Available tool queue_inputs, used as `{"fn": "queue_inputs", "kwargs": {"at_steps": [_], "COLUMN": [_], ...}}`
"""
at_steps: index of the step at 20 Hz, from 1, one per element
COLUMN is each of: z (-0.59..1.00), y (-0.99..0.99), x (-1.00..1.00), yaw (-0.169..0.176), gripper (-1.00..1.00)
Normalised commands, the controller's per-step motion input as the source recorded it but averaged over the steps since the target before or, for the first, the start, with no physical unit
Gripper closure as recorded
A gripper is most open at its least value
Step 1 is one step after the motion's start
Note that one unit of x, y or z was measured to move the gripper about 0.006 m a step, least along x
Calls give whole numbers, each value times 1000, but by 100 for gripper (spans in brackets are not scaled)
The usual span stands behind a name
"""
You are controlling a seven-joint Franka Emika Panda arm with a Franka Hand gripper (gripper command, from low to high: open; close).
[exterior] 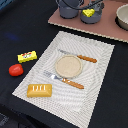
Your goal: Interact with the objects in diverse but meaningful ways.
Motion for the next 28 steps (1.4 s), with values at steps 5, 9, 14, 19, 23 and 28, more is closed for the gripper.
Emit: {"fn": "queue_inputs", "kwargs": {"at_steps": [5,9,14,19,23,28], "z": [-59,-38,-89,-179,-239,-275], "y": [-422,-606,-644,-698,-681,-661], "x": [-268,-429,-518,-649,-733,-783], "yaw": [-1,-15,-9,-15,-11,-1], "gripper": [-100,-100,-100,-100,-100,-100]}}
